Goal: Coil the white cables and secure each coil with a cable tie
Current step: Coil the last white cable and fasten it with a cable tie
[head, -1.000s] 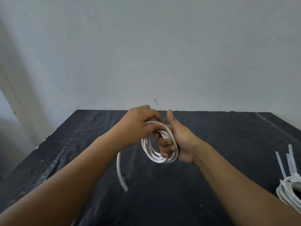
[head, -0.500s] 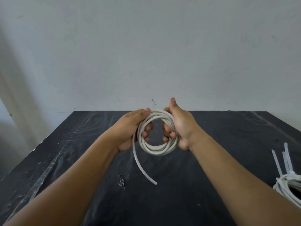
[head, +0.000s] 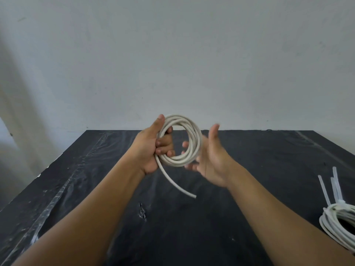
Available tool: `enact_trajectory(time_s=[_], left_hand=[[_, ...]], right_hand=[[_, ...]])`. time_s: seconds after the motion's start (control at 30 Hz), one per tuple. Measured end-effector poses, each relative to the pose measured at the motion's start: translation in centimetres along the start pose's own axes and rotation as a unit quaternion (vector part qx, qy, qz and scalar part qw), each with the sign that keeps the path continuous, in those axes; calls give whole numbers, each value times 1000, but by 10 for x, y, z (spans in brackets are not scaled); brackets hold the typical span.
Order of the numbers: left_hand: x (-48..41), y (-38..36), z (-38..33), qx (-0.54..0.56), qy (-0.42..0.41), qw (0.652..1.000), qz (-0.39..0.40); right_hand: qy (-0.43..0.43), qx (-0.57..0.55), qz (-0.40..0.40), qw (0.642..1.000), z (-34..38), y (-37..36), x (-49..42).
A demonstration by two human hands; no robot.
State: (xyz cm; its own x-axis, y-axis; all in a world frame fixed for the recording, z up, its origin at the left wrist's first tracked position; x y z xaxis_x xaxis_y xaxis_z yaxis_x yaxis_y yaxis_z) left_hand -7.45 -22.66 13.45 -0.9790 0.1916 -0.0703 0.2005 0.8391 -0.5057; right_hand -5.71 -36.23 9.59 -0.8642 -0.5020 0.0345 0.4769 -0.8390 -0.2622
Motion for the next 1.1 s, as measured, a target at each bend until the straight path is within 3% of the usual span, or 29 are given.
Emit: enact_trajectory(time_s=[0.07,0.17,0.3,0.47,0.6,0.87,0.97,1.1], left_hand=[[-4,4,-9,18,-30,999,-26],[-7,5,-15,22,-52,997,-48],[-5,13,-17,39,-65,996,-56],[0,20,-11,73,-73,993,-60],[0,16,0,103,-71,991,-56],[0,10,21,160,-64,983,-70],[-2,4,33,181,-51,979,-74],[-1,-2,44,176,-46,981,-71]], right_hand=[[-84,98,81,988,-28,-10,14],[-138,124,178,966,-47,-26,30],[-75,27,38,996,-30,-10,25],[-28,-153,-29,987,-27,8,24],[8,-180,-49,982,-34,-5,20],[154,-180,-167,957,-30,-6,22],[163,-190,-147,957,-25,-12,23],[155,-176,-179,955,-21,-9,24]])
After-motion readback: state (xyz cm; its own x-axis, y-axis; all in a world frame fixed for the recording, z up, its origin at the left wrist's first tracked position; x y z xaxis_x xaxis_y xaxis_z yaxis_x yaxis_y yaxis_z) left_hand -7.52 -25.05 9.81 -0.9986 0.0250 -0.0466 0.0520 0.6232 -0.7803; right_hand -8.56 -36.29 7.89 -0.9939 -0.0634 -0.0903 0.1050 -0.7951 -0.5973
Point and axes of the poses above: each hand's wrist, its own x-axis away from the middle knuckle, its own y-axis out of the back of the hand, z = x × y, the point moved 5 cm from there along -x, towards the middle knuckle, and after that the axes turned 1 degree about -z, right-handed, at the moved point
